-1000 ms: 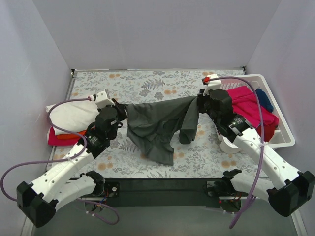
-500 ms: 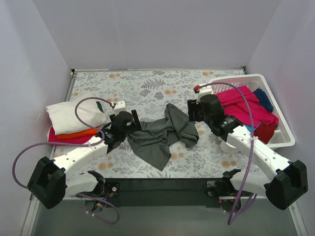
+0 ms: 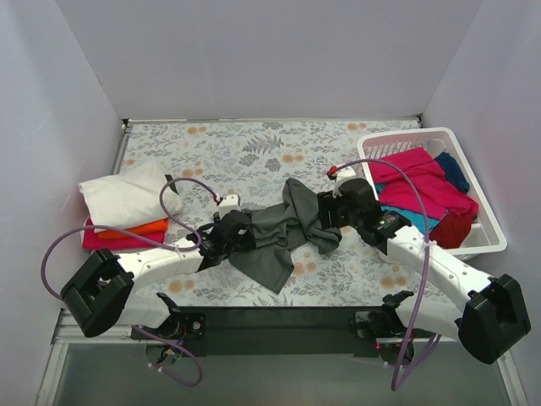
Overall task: Fold and stack the t-shirts
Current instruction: Flatten the tshirt out
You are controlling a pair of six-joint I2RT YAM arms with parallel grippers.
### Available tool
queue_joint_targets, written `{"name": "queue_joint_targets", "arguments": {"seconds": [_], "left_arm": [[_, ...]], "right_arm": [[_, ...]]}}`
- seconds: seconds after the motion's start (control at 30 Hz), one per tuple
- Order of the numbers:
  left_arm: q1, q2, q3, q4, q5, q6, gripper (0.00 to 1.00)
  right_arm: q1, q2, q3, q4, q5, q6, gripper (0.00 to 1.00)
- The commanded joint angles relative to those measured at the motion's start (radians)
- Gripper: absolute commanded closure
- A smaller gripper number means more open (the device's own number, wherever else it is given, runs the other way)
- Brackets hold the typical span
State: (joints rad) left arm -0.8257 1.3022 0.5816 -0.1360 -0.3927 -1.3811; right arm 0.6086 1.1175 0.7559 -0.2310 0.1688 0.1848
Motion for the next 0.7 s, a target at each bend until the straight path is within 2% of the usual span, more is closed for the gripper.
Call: {"name": "queue_joint_targets", "arguments": {"seconds": [0.0, 0.13, 0.37, 0.47, 0.67], "left_arm": [[-0.013, 0.022, 0.012, 0.041, 0.011, -0.013, 0.53], [-0.068, 0.069, 0.033, 0.046, -0.005, 0.002, 0.55], [-0.081, 0.097, 0.027, 0.056, -0.021, 0.001, 0.57], [-0.079, 0.118, 0.034, 0.053, -0.031, 0.008, 0.63], [-0.081, 0.163, 0.05, 0.055, -0.058, 0.027, 0.69]], "right_arm": [[0.006, -0.004, -0.023, 0.056, -0.041, 0.019, 0.44], [0.01, 0.01, -0.032, 0.058, -0.046, 0.021, 0.44], [0.011, 0.014, -0.035, 0.059, -0.038, 0.019, 0.44], [0.013, 0.036, -0.035, 0.067, -0.061, 0.024, 0.44], [0.028, 0.082, -0.052, 0.137, -0.142, 0.042, 0.44]]}}
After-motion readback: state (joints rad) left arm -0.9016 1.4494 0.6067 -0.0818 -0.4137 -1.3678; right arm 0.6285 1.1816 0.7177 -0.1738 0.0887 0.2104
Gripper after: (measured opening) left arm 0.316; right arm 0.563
